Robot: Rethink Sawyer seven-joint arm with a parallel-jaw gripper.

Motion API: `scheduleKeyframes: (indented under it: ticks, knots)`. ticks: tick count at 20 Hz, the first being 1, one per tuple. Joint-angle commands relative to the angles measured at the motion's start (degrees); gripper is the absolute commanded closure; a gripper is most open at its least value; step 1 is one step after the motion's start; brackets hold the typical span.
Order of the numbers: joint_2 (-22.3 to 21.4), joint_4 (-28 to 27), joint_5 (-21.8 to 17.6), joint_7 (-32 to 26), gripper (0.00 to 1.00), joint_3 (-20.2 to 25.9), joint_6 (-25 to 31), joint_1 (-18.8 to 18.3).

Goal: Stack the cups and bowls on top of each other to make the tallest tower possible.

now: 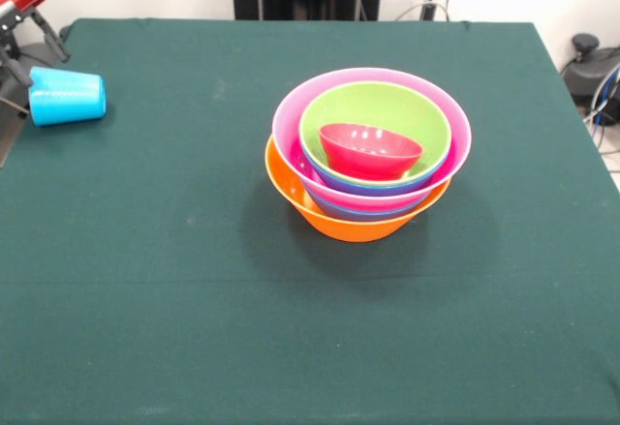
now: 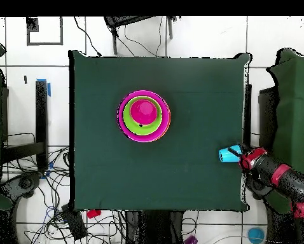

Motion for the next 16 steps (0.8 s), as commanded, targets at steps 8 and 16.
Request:
scheduleKeyframes:
  ticks: [8, 16]
  knots:
    - [5.79, -9.16, -2.32, -20.15, 0.00, -1.00, -1.12, 6.12]
    - [5.22, -9.82, -2.24, -19.58, 0.00, -1.32, -0.36, 6.88]
